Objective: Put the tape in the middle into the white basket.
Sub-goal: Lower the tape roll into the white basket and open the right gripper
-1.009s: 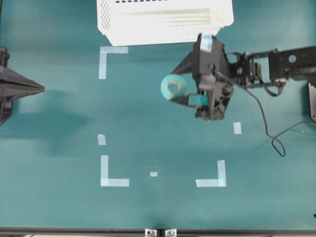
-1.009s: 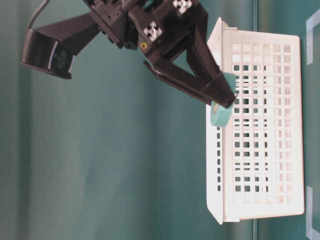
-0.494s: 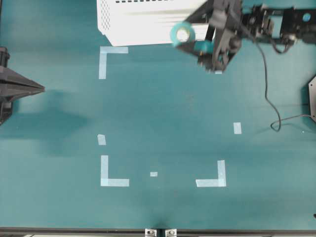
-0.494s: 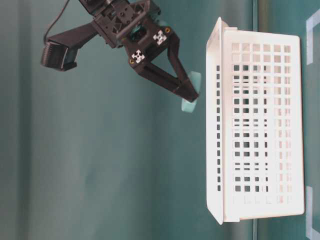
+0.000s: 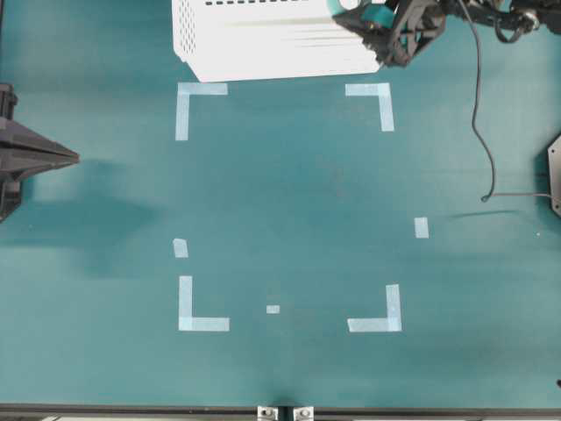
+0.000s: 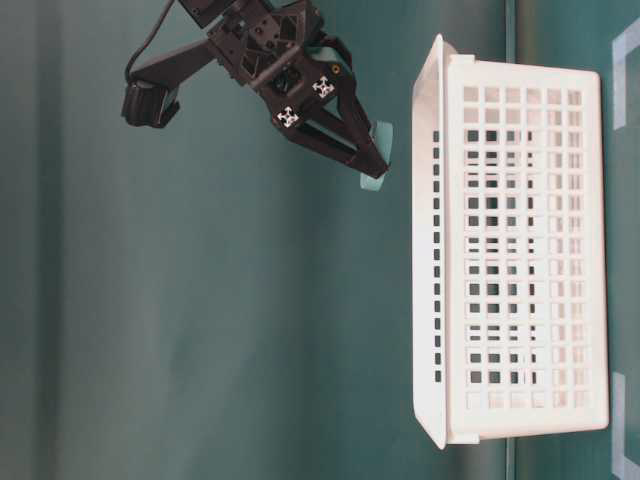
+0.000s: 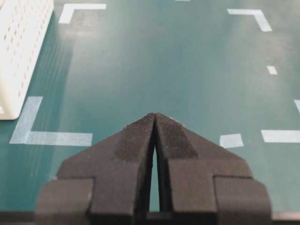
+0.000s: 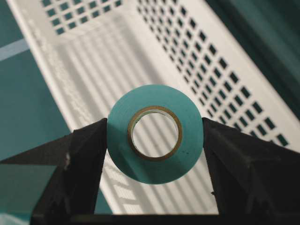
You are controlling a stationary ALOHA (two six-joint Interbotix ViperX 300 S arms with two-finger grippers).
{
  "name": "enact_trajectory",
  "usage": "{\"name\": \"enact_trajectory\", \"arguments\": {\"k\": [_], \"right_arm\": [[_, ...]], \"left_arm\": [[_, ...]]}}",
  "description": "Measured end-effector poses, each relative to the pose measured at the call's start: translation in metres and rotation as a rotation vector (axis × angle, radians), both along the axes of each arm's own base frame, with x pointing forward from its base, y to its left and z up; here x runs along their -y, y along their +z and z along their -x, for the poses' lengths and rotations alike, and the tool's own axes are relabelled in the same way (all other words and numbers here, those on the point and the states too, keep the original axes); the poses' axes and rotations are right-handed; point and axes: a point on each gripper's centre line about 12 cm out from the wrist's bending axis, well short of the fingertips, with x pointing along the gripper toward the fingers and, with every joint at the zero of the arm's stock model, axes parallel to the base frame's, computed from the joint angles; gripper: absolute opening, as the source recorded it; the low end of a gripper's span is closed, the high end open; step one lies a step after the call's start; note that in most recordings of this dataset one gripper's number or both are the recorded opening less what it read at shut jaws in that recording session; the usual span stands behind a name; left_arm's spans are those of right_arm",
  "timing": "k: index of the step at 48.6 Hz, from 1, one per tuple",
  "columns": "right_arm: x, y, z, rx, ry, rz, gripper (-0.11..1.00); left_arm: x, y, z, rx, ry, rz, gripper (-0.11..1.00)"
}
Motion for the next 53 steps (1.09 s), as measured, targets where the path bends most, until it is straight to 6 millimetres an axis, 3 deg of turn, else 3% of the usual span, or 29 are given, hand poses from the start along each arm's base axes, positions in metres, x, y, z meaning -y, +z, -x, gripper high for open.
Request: {"name": "enact_trajectory", "arguments": {"k": [36,44,53], "right_arm": [[0.008,-0.011,0.0,-0.017,-0.021,-0.01,0.68],[0.008,-0.014,0.001,-0.03,-0.015,-0.006,0.98],[0.007,-0.016,0.002,-0.037,-0.01,0.001,0.98]], "left_arm": [[0.0,0.0,0.0,0.0,0.0,0.0,-0.11],[0.0,0.0,0.0,0.0,0.0,0.0,-0.11],[0.0,0.0,0.0,0.0,0.0,-0.002,-0.11]]}}
